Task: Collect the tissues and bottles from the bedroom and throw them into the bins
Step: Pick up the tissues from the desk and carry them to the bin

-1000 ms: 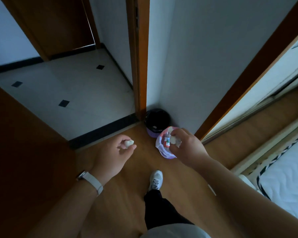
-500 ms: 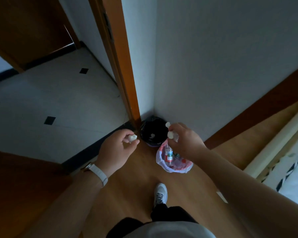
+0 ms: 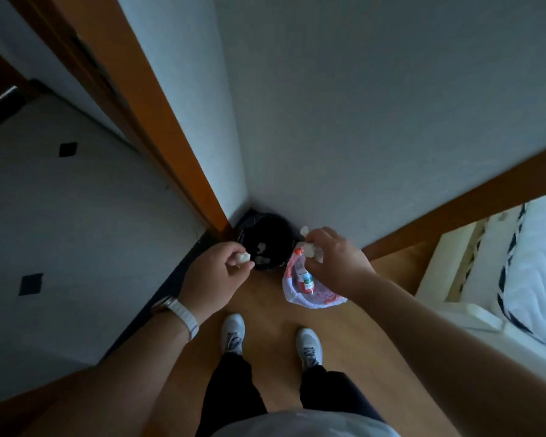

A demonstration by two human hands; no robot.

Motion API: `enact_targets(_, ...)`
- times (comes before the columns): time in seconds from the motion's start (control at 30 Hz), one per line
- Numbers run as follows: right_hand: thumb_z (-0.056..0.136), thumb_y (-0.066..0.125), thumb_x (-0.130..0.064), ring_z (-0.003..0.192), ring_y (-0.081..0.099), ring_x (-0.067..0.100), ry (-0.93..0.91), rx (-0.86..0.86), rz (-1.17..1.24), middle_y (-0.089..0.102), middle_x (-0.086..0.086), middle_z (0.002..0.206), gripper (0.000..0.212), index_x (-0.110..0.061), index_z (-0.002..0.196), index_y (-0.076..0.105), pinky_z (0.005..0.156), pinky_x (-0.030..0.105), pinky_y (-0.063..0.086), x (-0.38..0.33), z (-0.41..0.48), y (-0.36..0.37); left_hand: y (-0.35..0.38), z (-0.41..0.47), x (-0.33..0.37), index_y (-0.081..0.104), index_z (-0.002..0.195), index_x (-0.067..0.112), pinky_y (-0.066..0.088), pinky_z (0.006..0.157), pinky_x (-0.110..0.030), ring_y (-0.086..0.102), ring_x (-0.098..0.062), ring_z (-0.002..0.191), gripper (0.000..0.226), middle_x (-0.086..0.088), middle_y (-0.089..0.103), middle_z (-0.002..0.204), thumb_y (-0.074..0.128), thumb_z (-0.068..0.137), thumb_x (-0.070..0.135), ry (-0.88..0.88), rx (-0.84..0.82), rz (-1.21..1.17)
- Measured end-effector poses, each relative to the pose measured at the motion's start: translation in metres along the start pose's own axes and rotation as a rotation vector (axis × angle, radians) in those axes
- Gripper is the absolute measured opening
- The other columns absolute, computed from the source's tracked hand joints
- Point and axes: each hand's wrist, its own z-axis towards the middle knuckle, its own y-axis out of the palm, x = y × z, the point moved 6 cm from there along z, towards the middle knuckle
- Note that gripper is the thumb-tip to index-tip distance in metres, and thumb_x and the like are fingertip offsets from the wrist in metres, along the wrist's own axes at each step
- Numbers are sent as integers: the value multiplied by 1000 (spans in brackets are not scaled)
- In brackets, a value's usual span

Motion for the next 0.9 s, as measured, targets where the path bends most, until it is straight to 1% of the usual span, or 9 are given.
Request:
enact_targets(0.13, 80, 59, -37, 93, 61, 18, 140, 30, 10, 57, -11, 113, 34, -33, 114, 54, 75, 33, 51, -2, 20, 21, 5, 43, -29, 68, 99, 16, 43, 65, -12, 60, -9, 79, 21, 7, 65, 87, 74, 83, 26, 111, -128, 44)
enact_targets(0.27, 84, 64, -28, 93, 57, 17, 208, 38, 48, 58, -5, 115, 34, -23, 117, 59, 71, 24, 40, 14, 57, 71, 39, 85, -89, 68, 100, 14, 39, 65, -10, 58, -10, 80, 19, 7, 63, 87, 72, 85, 25, 122, -192, 45)
enact_targets(0.37, 85, 61, -27, 83, 54, 16, 251, 11, 80, 61, -1, 109, 33, -22, 117, 56, 61, 22, 34, 40, 97, 132, 94, 112, -142, 67, 103, 15, 40, 68, -11, 58, -9, 84, 19, 8, 63, 92, 70, 87, 26, 118, -233, 47)
enact_targets(0.5, 85, 61, -27, 99, 57, 24, 271, -12, 126, 58, 2, 118, 42, -20, 125, 51, 72, 31, 44, 81, 153, 221, 179, 141, -208, 65, 111, 15, 48, 76, -23, 62, -13, 95, 23, 2, 67, 104, 68, 89, 22, 91, -274, 44)
enact_targets(0.6, 85, 61, -27, 98, 56, 23, 300, -26, 112, 57, 1, 120, 44, -21, 127, 50, 71, 31, 42, 117, 182, 283, 236, 153, -250, 64, 114, 12, 40, 76, -12, 62, -13, 97, 24, 0, 67, 106, 66, 91, 19, 95, -286, 54)
enact_targets(0.67, 84, 60, -27, 96, 54, 23, 318, -46, 96, 57, 2, 119, 43, -21, 126, 50, 72, 31, 40, 141, 196, 321, 271, 156, -279, 64, 115, 11, 39, 76, -12, 60, -12, 97, 24, 0, 67, 106, 63, 92, 20, 84, -299, 63)
enact_targets(0.77, 83, 59, -26, 92, 52, 21, 337, -39, 88, 57, 1, 116, 40, -22, 122, 51, 75, 34, 43, 177, 218, 372, 320, 162, -324, 65, 113, 11, 44, 77, -18, 60, -14, 95, 23, -1, 66, 104, 63, 92, 21, 77, -292, 97)
enact_targets(0.83, 83, 58, -27, 96, 53, 23, 317, -33, 52, 56, 1, 116, 40, -22, 122, 51, 74, 33, 39, 195, 231, 403, 350, 166, -352, 66, 108, 12, 48, 74, -27, 60, -16, 89, 19, -1, 66, 98, 64, 91, 21, 83, -301, 129)
enact_targets(0.9, 84, 59, -28, 104, 52, 24, 284, -49, -3, 54, 1, 119, 44, -22, 126, 49, 73, 30, 32, 209, 241, 434, 374, 171, -376, 66, 106, 12, 50, 72, -32, 60, -18, 84, 18, -1, 66, 97, 65, 90, 22, 95, -307, 156)
